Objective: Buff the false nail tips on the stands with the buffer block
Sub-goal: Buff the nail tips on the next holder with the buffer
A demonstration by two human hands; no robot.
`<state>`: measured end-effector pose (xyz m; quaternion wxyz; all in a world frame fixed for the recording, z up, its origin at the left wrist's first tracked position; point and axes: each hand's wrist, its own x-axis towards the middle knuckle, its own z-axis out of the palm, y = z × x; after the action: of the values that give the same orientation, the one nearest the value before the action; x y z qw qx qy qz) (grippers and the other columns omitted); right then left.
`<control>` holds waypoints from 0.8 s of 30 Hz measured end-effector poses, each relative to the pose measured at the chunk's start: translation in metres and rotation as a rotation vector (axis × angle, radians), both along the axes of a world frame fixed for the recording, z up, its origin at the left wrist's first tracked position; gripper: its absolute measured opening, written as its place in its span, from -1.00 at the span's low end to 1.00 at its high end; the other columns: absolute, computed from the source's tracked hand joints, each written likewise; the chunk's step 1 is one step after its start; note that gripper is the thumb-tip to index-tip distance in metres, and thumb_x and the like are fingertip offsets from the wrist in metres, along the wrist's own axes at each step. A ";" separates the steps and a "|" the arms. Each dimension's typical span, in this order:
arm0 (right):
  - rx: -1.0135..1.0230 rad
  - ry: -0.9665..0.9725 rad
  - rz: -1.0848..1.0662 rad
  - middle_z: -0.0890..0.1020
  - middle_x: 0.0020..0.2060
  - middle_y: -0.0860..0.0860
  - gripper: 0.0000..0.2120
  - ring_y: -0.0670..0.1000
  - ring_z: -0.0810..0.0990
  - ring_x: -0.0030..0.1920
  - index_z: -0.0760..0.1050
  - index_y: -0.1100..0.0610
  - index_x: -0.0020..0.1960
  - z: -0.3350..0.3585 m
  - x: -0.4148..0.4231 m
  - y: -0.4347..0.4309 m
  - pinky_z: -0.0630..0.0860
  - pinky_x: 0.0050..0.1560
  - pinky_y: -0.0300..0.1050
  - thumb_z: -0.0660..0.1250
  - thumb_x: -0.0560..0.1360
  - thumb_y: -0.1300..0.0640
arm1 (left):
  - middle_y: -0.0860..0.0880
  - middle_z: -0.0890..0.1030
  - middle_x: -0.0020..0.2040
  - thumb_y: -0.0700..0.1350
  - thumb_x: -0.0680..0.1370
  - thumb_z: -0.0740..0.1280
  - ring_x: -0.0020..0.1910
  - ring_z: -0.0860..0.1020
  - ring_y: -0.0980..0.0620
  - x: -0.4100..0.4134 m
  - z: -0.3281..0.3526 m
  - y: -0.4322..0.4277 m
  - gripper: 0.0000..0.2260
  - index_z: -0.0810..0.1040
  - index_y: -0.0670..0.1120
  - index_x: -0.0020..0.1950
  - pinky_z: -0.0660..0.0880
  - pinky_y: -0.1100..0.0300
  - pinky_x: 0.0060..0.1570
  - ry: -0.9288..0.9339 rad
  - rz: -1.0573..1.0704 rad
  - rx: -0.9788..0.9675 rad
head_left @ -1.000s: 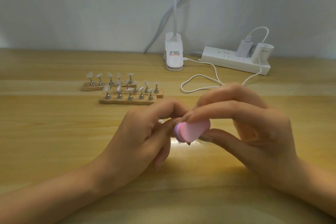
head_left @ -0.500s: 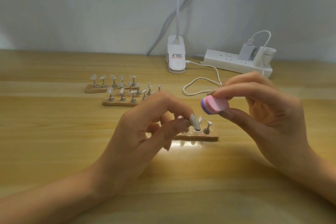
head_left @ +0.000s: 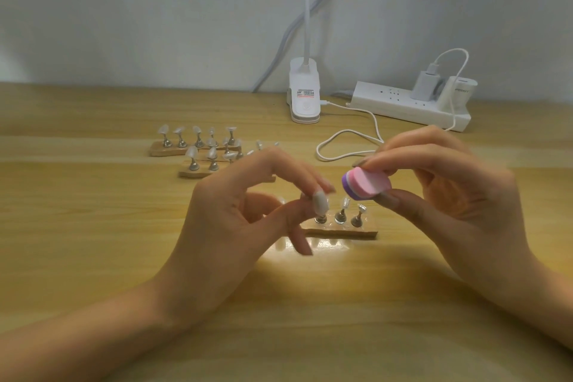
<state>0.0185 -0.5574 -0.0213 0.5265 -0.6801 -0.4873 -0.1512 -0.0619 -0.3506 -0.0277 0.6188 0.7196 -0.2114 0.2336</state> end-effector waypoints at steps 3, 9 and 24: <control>0.007 -0.001 0.014 0.61 0.03 0.02 -0.77 0.10 0.60 0.06 0.56 0.12 0.15 -0.001 -0.001 0.000 0.52 0.08 -0.05 0.40 0.49 0.21 | 0.05 0.66 -0.11 -0.07 0.47 0.46 -0.58 0.53 0.09 0.000 -0.003 0.002 -0.91 0.62 0.12 -0.14 0.43 0.18 -0.57 0.028 0.054 0.091; -0.001 -0.001 0.003 0.60 0.03 0.04 -0.77 0.10 0.60 0.06 0.56 0.11 0.15 -0.002 -0.003 0.000 0.52 0.10 -0.07 0.41 0.49 0.20 | 0.20 0.60 -0.24 -0.01 0.48 0.43 -0.60 0.36 0.18 0.000 -0.005 0.002 -0.97 0.65 0.12 -0.11 0.31 0.35 -0.56 0.027 0.071 0.157; -0.054 -0.063 -0.060 0.61 0.01 0.03 -0.78 0.11 0.62 0.04 0.60 0.07 0.12 0.003 -0.016 0.003 0.56 0.01 0.04 0.43 0.48 0.14 | 0.22 0.56 -0.27 -0.02 0.49 0.42 -0.51 0.39 0.19 0.000 -0.002 0.000 -0.95 0.61 0.04 -0.13 0.25 0.38 -0.46 -0.016 0.120 0.208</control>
<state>0.0025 -0.5541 -0.0186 0.4876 -0.7032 -0.4869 -0.1751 -0.0615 -0.3502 -0.0299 0.5241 0.7893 -0.1959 0.2528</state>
